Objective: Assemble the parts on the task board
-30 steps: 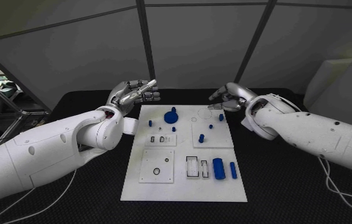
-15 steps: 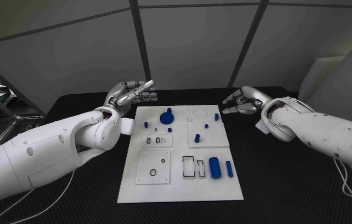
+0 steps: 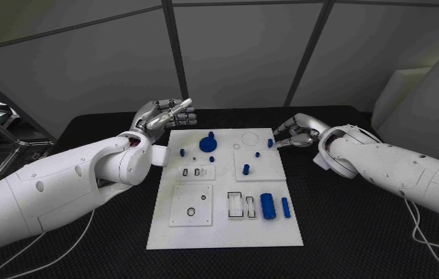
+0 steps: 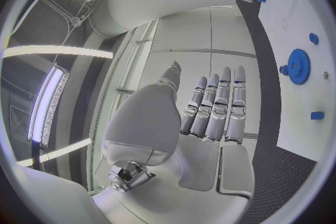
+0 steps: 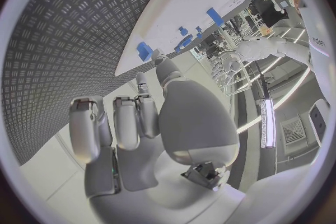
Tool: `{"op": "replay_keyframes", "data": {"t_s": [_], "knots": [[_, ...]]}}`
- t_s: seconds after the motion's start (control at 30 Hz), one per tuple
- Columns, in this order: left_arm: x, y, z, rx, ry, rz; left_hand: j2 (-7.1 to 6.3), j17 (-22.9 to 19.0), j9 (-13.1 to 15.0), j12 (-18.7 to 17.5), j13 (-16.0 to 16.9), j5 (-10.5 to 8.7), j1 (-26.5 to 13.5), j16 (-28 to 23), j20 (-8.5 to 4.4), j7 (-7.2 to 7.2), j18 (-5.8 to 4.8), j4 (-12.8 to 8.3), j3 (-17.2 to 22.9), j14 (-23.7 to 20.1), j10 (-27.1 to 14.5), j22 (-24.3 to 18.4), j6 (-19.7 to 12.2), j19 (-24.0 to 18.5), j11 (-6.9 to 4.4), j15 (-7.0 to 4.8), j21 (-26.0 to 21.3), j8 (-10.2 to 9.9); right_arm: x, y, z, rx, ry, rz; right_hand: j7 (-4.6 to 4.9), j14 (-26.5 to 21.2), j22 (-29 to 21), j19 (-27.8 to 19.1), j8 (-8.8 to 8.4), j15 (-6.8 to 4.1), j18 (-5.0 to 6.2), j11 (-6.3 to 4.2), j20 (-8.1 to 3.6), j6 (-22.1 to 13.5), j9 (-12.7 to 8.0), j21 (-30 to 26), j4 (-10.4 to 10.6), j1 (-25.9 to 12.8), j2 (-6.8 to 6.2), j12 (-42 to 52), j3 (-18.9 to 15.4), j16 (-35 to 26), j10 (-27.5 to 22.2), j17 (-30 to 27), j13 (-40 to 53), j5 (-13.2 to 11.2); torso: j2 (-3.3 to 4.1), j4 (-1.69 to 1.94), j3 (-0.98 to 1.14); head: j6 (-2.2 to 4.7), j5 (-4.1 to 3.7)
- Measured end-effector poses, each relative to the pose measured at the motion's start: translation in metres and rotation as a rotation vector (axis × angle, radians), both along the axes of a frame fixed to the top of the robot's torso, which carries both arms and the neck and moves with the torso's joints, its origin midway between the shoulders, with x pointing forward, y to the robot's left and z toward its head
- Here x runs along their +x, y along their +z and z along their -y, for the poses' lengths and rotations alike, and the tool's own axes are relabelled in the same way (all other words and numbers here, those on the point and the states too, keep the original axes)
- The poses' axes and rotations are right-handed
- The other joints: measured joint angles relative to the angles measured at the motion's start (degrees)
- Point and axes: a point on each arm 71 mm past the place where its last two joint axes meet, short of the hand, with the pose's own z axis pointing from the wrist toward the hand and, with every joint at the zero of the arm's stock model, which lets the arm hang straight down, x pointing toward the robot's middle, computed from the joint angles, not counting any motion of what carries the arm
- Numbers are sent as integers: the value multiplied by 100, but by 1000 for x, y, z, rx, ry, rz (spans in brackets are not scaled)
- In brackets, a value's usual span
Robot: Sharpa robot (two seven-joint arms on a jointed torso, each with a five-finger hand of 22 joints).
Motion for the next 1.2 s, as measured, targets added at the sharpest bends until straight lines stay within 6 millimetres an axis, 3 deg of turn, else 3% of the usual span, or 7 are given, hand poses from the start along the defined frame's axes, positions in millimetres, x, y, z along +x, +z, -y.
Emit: {"op": "replay_keyframes", "data": {"t_s": [0.47, 1.2], "knots": [[0, -1, 0, 0, -1, -1, 0, 0, 0, 0, 0, 0, 0, 1, 0, 0, 0, 0, 0, 0, 0, 1, 0, 0, 0, 0, 0, 0, 3, -7, -12, -26, 23, -15, -24, 0, -1, 0, 21, 0, 0, 0, 0, 81, 15, 0, -34, -5, 184, 5, 34, 0, 0, -1, 0, 160, -5, 0, -3, -37, 11], [1, -1, 1, -1, -2, -2, 0, 4, 0, 0, 0, 0, 0, 1, 0, 0, 0, -17, 17, 0, 0, -5, 0, 0, 0, 0, 0, 0, 8, -12, -17, -61, 12, -29, -19, 0, -1, 0, 21, 0, 0, 0, 0, 166, 13, 0, -64, -54, 280, 48, 64, 22, 0, -1, 0, 261, -10, -7, 4, -76, 7]]}}
